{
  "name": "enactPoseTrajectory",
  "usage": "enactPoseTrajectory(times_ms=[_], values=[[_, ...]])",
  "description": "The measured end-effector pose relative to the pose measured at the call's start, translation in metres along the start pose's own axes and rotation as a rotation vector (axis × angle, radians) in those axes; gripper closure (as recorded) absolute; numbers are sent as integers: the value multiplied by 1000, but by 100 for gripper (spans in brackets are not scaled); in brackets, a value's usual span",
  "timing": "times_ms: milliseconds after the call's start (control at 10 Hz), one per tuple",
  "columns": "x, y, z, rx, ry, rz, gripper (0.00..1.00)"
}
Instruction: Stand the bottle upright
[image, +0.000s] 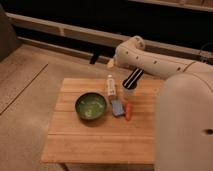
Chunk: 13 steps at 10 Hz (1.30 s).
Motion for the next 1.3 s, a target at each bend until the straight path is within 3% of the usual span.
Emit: enactPoseTrajectory(times_ms=[300, 700, 900, 1000, 1300], values=[[-12, 19, 10, -11, -28, -41, 35], [-24, 46, 44, -139, -51, -46, 35], [-18, 41, 65, -180, -28, -13, 35], [-11, 36, 82, -205, 8, 18, 35], [-6, 32, 90, -217, 29, 37, 35]])
